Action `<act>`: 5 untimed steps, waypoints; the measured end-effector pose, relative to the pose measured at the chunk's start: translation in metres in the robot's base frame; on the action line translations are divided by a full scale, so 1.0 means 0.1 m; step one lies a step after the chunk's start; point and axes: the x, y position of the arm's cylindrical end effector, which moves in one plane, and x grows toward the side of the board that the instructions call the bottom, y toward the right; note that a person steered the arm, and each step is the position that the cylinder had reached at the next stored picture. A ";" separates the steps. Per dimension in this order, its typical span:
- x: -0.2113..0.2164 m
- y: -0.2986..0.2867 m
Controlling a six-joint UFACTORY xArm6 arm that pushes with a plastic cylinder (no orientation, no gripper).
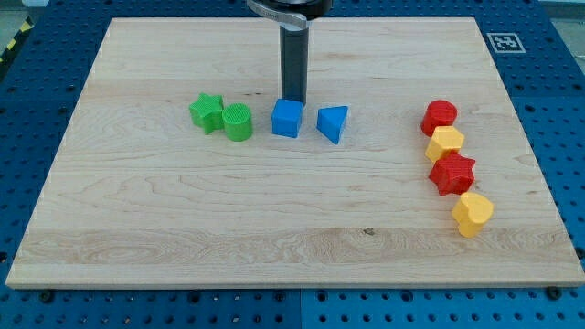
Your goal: Move the blue cube down a bit
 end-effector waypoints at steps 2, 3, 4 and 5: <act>0.03 -0.11; 0.03 -0.21; 0.03 -0.27; 0.02 -0.33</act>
